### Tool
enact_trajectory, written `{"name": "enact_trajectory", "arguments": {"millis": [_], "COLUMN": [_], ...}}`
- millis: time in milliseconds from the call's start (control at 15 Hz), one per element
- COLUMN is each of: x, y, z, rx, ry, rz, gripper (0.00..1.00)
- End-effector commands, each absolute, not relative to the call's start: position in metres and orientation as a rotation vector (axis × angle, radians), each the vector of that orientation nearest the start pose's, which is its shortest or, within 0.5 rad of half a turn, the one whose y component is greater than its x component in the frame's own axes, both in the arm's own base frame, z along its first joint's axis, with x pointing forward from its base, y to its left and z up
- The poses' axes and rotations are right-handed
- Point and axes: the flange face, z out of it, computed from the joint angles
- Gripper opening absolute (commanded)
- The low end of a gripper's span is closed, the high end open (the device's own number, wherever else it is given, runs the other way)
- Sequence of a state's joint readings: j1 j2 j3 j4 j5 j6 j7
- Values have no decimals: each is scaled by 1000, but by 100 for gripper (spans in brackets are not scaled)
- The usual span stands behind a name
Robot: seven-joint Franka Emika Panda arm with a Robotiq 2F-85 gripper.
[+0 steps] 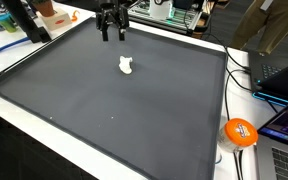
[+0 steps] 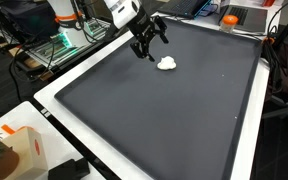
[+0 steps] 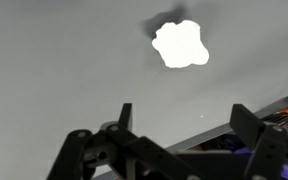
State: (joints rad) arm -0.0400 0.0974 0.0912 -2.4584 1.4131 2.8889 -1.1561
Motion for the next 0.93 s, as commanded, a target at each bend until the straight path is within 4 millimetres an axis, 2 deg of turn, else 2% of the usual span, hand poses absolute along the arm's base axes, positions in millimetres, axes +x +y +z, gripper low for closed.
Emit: {"name": "enact_trajectory", "arguments": {"millis": [0,133,333,600,733,867], "x": [473,472,469,453,441,437], "y": [-34,-34,-26,-16,-6,7], "z": [265,265,275,277,278,286], "rx": [-2718,-2719,-2718,-2785,-2808,-2819], "ry": [182,182,213,220,205,196], "rz": [-707,-709,-821,-883,-888,-926], "gripper": [100,100,100,100,100,100]}}
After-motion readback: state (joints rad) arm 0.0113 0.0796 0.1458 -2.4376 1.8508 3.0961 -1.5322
